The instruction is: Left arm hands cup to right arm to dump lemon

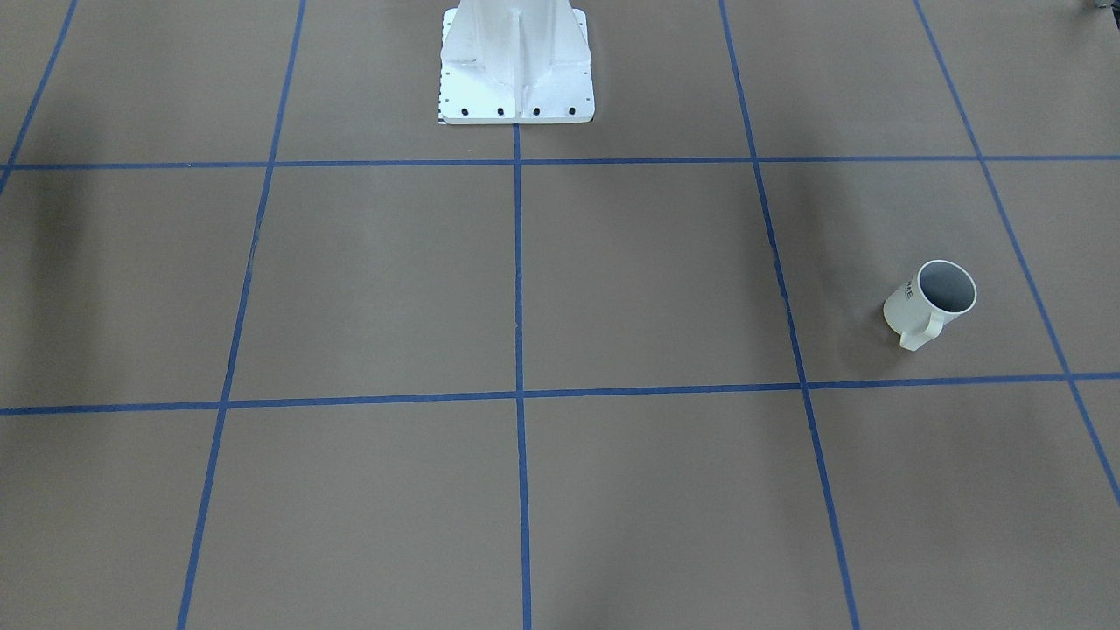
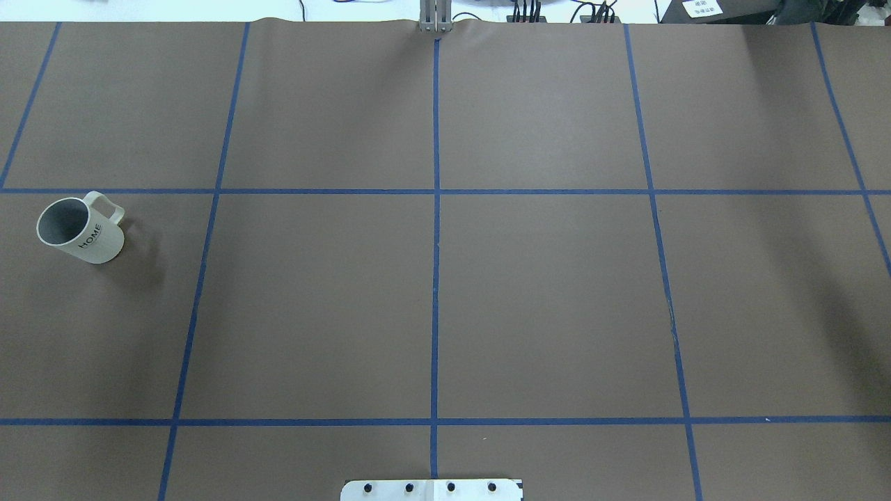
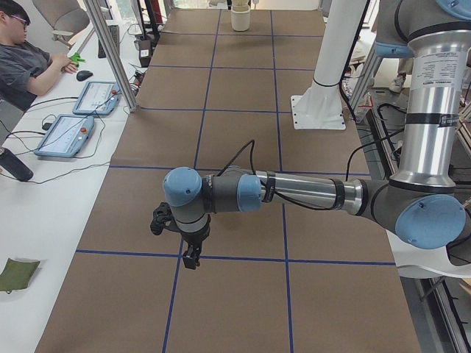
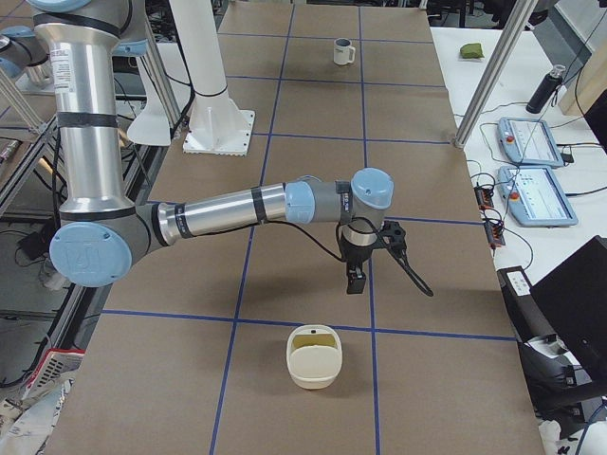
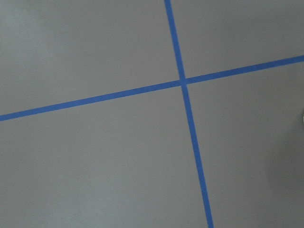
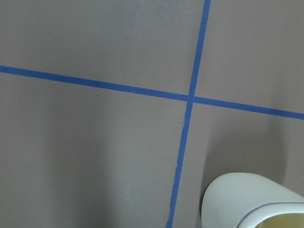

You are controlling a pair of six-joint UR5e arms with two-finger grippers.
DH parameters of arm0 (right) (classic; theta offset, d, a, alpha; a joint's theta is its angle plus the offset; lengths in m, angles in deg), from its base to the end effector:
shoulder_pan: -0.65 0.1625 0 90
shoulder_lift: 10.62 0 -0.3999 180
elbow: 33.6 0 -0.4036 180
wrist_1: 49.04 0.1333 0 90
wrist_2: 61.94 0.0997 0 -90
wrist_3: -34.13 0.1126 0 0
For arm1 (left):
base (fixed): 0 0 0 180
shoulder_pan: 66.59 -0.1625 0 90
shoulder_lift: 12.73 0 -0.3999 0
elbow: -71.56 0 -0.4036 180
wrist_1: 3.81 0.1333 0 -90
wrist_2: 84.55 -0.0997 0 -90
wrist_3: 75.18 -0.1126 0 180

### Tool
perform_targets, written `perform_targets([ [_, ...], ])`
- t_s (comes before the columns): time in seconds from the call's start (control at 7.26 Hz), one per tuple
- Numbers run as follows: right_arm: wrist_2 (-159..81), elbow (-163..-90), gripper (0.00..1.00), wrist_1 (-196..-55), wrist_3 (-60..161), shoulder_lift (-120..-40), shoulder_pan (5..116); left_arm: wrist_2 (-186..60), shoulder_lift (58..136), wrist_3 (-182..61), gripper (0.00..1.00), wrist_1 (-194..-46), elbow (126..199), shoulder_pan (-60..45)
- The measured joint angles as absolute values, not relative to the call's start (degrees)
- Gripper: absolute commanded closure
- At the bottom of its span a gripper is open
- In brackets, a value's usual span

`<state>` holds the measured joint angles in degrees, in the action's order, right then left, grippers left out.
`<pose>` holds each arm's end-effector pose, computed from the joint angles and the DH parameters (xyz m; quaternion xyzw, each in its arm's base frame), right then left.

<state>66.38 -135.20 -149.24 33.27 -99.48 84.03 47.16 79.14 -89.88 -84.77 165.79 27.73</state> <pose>0.0048 -0.5091 0.5572 0.0044 -0.3288 -0.0689 0.9419 -0.0966 -0.5038 0.6084 0.0352 0.3550 0.0754 0.9312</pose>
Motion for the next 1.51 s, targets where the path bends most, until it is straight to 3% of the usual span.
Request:
perform_targets([
  [0.55,66.4,-136.1,0.0,-143.7,33.6,-105.3,85.1,47.4,79.1,-80.3,0.0,-87.8,167.1,28.2],
  [1.51,66.7,-137.2,0.0,-143.2,33.6,-105.9,85.9,47.2,78.4,-80.0,0.0,-89.1,168.6,28.2],
])
